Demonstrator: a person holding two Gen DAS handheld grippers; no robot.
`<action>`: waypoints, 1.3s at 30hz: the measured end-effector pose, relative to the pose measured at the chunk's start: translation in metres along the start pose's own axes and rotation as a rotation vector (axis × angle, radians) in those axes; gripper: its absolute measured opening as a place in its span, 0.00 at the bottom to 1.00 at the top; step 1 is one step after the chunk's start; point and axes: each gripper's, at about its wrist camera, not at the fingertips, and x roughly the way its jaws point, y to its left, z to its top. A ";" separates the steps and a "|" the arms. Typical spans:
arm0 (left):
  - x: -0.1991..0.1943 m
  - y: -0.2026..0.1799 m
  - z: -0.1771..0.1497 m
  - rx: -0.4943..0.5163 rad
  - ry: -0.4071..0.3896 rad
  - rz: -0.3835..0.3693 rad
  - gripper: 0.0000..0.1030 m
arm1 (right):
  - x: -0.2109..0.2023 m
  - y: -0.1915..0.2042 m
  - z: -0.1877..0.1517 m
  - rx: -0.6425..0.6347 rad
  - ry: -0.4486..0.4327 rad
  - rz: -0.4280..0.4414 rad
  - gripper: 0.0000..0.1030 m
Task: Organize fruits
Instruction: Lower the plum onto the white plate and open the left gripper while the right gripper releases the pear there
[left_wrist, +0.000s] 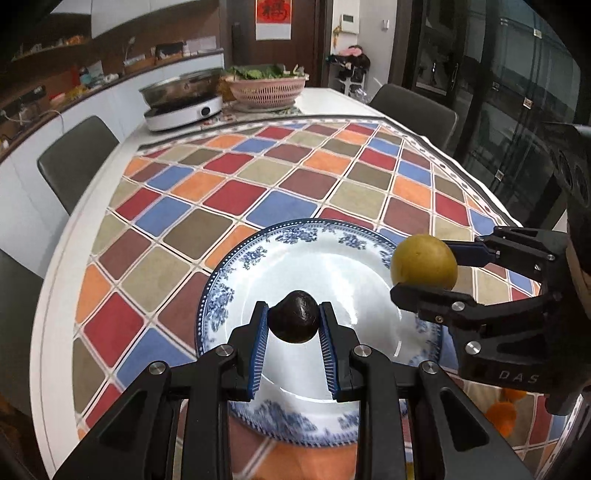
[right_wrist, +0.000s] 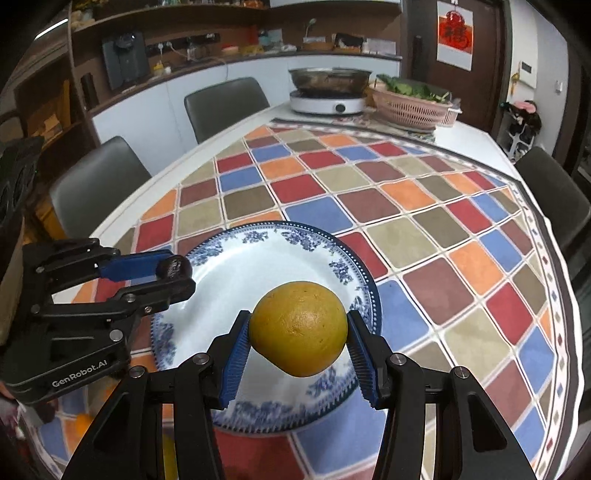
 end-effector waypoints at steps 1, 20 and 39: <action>0.004 0.002 0.002 0.001 0.008 -0.001 0.27 | 0.006 -0.001 0.002 -0.004 0.010 0.002 0.50; 0.055 0.024 0.024 -0.028 0.102 -0.020 0.36 | 0.070 -0.016 0.034 -0.016 0.109 0.017 0.51; -0.070 -0.006 -0.004 -0.025 -0.101 0.059 0.53 | -0.034 0.008 0.011 0.009 -0.083 -0.021 0.57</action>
